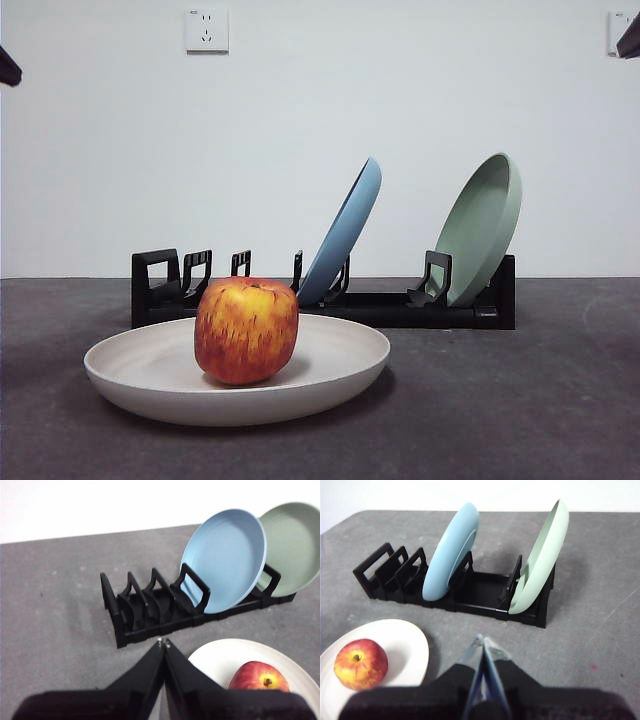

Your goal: Take the yellow plate from the plate rack,put the plate on the table,take the apple from the table,put the apple in the plate

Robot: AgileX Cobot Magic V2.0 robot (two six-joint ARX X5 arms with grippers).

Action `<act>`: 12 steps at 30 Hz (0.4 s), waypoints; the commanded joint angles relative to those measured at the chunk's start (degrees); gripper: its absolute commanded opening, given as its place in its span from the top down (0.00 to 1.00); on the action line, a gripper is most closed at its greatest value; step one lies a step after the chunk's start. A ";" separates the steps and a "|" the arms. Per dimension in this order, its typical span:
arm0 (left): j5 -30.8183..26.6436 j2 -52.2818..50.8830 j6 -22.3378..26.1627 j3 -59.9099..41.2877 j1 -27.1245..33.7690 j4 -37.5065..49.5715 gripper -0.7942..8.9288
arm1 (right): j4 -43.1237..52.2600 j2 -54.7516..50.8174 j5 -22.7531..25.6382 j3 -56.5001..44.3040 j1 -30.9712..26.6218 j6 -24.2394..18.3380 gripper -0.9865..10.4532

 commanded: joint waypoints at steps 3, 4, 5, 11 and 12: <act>0.02 0.50 -0.52 -0.28 0.07 -1.84 0.92 | 0.31 0.13 0.33 -0.39 0.07 0.83 0.92; 0.02 0.74 -0.52 -0.28 0.07 -2.21 0.92 | 0.24 0.15 0.33 -0.39 0.07 0.83 0.92; 0.04 0.92 -0.52 -0.28 0.04 -2.60 0.92 | 0.17 0.20 0.35 -0.39 0.07 0.83 0.92; 0.04 1.92 -0.52 -0.28 0.07 -2.82 0.92 | 0.17 0.17 1.27 -0.39 0.07 0.83 0.92; 0.04 1.92 -0.52 -0.28 0.04 -2.82 0.92 | 0.17 0.17 1.25 -0.39 0.07 0.83 0.92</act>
